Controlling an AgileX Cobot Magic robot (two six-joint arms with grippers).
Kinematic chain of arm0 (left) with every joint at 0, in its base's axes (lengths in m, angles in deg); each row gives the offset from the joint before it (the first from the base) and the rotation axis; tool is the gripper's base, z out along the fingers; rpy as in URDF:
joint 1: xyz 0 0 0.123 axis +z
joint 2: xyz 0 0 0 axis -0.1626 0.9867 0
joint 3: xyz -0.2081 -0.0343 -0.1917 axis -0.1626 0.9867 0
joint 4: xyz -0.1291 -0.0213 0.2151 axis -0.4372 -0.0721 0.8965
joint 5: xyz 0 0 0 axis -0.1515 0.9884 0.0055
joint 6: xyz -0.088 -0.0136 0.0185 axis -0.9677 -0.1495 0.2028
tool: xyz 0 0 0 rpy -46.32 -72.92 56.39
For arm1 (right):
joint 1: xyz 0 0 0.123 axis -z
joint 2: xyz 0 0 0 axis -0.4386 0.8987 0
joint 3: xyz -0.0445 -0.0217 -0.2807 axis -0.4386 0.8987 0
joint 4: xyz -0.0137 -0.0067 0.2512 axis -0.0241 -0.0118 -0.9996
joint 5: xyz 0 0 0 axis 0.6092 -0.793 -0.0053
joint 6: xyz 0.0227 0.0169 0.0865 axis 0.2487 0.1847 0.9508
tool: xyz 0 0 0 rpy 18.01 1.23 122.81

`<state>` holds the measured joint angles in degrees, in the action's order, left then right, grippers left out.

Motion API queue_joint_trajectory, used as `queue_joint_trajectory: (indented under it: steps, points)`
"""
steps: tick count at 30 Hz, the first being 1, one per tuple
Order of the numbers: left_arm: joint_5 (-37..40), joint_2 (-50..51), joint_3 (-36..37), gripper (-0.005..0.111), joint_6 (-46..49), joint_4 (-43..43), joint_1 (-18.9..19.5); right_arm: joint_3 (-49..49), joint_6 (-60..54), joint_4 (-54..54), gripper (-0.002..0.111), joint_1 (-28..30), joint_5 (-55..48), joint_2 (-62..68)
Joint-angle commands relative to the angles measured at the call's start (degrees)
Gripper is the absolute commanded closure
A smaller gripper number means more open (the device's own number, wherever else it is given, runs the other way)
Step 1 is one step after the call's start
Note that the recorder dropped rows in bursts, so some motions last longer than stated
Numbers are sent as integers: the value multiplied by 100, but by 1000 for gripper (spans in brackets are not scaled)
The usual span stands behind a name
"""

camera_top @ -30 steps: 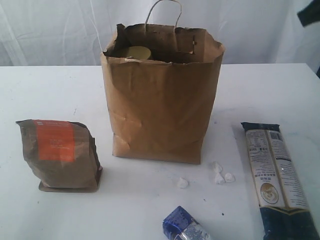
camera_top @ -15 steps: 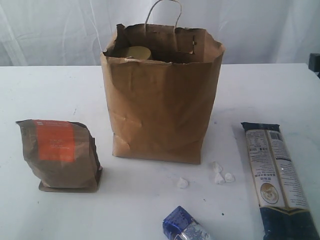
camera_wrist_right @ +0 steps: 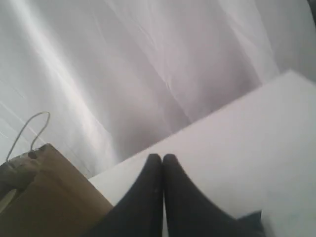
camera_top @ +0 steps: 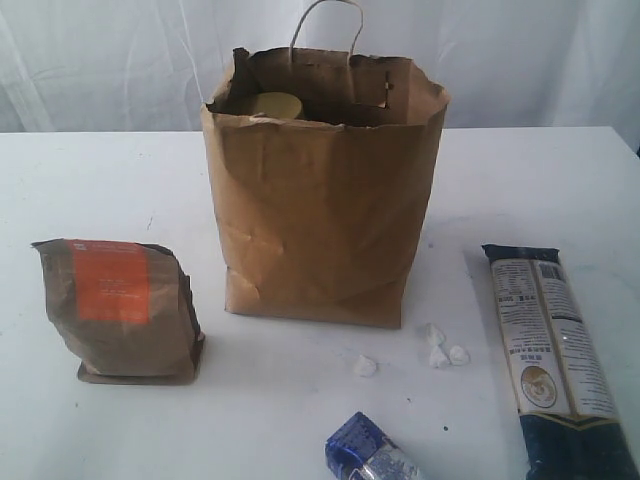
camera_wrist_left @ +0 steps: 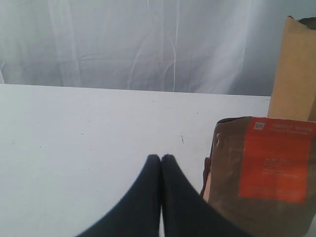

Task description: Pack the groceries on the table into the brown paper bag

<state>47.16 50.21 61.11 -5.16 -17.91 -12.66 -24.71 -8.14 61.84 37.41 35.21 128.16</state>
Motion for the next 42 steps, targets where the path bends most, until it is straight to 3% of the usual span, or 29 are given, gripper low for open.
queue_joint_trajectory:
  steps: [1, 7, 11, 18, 21, 27, 32, 35, 42]
  points:
    - [21, -16, 15, 107, 4, -46, -19, 41, -1249, -53, 108, 61, -240, -990]
    - [85, -16, 15, 107, 4, -46, -19, 256, -1319, -15, 108, 61, -2576, -2693]
    - [302, -16, 15, 107, -24, -46, -19, 544, -2122, -243, 108, 61, -3705, -3915]
    - [613, -16, 15, 107, -2, -70, -19, 583, -2132, -1229, 108, 61, -3117, -4038]
    - [613, -16, 15, 107, -2, -70, -19, 583, -2222, -1206, 108, 61, -2736, -4038]
    - [613, -16, 15, 107, -2, -70, -19, 580, -3500, -1176, 108, 36, -2046, -4038]
    - [613, -16, 15, 107, -2, -70, -19, 409, -3825, -690, 108, -170, -731, -4038]
    - [613, -16, 15, 107, -2, -70, -19, 247, -3880, 7, 108, -306, -741, -4038]
    - [611, -16, 15, 107, -2, -70, -19, 168, -3822, -182, 108, -333, -1070, -4038]
